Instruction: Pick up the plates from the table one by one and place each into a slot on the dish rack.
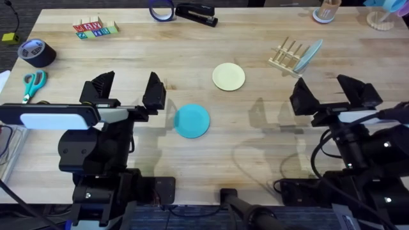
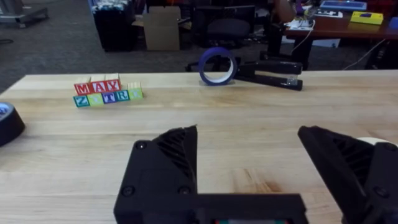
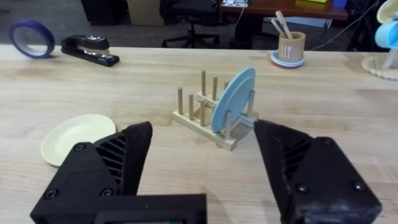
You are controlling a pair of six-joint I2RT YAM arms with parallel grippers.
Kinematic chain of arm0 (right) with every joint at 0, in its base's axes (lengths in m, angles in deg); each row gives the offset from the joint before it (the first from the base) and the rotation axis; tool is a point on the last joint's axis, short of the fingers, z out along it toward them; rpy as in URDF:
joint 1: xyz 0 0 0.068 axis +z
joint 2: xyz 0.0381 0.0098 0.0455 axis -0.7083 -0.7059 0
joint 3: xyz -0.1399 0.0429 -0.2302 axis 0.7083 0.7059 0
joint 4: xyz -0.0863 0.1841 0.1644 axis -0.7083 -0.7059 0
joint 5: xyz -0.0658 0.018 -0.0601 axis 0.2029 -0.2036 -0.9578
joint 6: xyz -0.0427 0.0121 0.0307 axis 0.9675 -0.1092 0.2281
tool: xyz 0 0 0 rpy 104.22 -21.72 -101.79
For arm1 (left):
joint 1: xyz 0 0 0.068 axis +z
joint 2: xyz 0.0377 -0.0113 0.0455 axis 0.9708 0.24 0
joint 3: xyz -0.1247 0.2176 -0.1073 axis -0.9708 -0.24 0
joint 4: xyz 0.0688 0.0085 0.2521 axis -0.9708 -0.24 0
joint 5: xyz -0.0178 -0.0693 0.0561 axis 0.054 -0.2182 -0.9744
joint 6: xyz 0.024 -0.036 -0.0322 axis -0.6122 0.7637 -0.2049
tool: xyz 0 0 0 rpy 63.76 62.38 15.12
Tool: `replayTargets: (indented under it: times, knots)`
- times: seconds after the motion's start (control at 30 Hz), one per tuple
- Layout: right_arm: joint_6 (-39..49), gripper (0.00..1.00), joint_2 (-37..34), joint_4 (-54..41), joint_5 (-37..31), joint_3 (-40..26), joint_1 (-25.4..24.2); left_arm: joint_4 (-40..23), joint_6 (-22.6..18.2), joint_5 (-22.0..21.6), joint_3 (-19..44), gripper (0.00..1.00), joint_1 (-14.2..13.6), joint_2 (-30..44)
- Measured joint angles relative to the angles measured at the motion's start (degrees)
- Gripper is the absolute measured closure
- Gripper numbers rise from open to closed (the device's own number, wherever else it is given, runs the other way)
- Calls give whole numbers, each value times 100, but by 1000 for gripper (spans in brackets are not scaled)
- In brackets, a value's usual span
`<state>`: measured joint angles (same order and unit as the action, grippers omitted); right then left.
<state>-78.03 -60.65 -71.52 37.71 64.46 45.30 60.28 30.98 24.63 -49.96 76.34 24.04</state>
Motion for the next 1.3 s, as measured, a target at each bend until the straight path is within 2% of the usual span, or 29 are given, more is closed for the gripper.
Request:
replayTargets:
  times: [0.53,0.7,0.8,0.93,1.13,1.3]
  knots:
    - [-22,5,0,-33,17,-9,0,-7,13,-15,7,8,0,0]
    - [-40,5,-96,-758,-35,-362,0,-255,524,-13,223,10,9,116]
    - [-42,5,-412,-1386,-64,-844,0,-598,823,35,680,10,17,475]
    - [-28,5,-1085,-1864,-70,-1716,0,-1065,994,148,1402,9,24,1173]
    - [2,6,-2473,-2349,-9,-3124,0,-1913,1056,327,2772,8,24,2585]
    - [4,6,-3682,-2765,331,-4222,0,-2589,1016,668,3941,8,24,3847]
